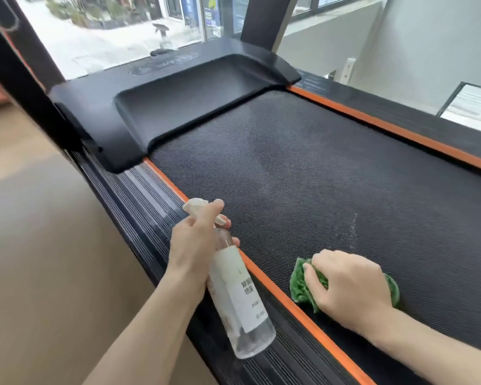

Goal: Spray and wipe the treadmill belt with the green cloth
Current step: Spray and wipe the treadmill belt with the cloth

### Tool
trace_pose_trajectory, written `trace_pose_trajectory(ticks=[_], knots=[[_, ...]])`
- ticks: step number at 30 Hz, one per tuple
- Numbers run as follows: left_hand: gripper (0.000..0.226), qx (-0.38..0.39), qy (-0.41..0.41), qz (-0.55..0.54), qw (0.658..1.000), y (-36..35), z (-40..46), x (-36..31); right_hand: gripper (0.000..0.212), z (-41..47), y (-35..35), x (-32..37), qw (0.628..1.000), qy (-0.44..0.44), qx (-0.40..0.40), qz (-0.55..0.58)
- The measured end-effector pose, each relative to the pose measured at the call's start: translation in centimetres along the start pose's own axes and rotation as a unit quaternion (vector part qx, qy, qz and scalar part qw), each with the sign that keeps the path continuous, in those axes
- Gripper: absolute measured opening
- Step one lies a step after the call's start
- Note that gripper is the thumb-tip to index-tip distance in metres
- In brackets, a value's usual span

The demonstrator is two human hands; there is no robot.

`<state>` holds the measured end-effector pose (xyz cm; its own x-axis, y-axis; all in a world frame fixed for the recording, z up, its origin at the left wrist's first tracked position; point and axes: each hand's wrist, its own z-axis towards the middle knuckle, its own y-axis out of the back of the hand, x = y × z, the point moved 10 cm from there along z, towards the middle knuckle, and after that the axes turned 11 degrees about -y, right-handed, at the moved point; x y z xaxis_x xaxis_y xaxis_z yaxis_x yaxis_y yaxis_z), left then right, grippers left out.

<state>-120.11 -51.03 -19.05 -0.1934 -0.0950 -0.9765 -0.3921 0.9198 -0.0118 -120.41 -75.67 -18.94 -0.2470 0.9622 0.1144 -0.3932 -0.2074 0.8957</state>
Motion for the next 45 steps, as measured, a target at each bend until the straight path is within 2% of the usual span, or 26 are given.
trace_pose_trajectory(ticks=[4, 9, 12, 17, 19, 25, 28, 31, 34, 38, 45], knots=[[0.037, -0.035, 0.007, -0.037, 0.999, 1.7, 0.5, 0.1, 0.033, 0.7, -0.8, 4.1, 0.993, 0.108, 0.022, 0.052], [0.038, -0.062, -0.002, -0.058, 0.996, 4.4, 1.9, 1.0, 0.032, 7.6, -5.1, 9.9, 0.983, 0.162, 0.047, 0.074], [0.039, -0.074, -0.011, -0.081, 0.994, 5.6, 2.5, 1.7, 0.035, 14.7, -8.5, 12.0, 0.992, 0.100, 0.040, 0.059], [0.040, -0.058, -0.024, -0.075, 0.995, 5.2, 2.6, 2.0, 0.042, 22.1, -12.5, 11.7, 0.992, -0.100, 0.078, 0.003], [0.039, -0.053, -0.020, -0.079, 0.995, 5.4, 2.6, 2.1, 0.041, 20.2, -12.0, 11.7, 0.992, -0.096, 0.077, -0.001], [0.036, -0.034, -0.029, -0.071, 0.996, 6.9, 5.8, 0.2, 0.038, 8.3, -6.9, 10.2, 0.994, 0.027, 0.097, 0.034], [0.035, -0.040, -0.033, -0.096, 0.994, 7.7, 8.2, -0.4, 0.038, 8.4, -6.3, 10.4, 0.993, 0.075, 0.084, 0.040], [0.032, -0.035, -0.033, -0.090, 0.995, 7.3, 8.5, 0.0, 0.035, 12.8, -8.5, 13.4, 0.990, 0.120, 0.065, 0.047], [0.029, -0.030, -0.035, -0.075, 0.996, 7.0, 8.5, 0.2, 0.035, 19.9, -11.9, 18.1, 0.994, 0.086, 0.050, 0.036], [0.028, -0.037, -0.028, -0.039, 0.998, 7.4, 9.1, 0.4, 0.037, 24.0, -14.8, 21.0, 0.995, 0.016, 0.099, 0.005], [0.042, -0.033, -0.011, 0.005, 0.999, 7.5, 8.8, 0.3, 0.041, 11.3, -8.3, 12.8, 0.993, 0.026, 0.113, 0.018]])
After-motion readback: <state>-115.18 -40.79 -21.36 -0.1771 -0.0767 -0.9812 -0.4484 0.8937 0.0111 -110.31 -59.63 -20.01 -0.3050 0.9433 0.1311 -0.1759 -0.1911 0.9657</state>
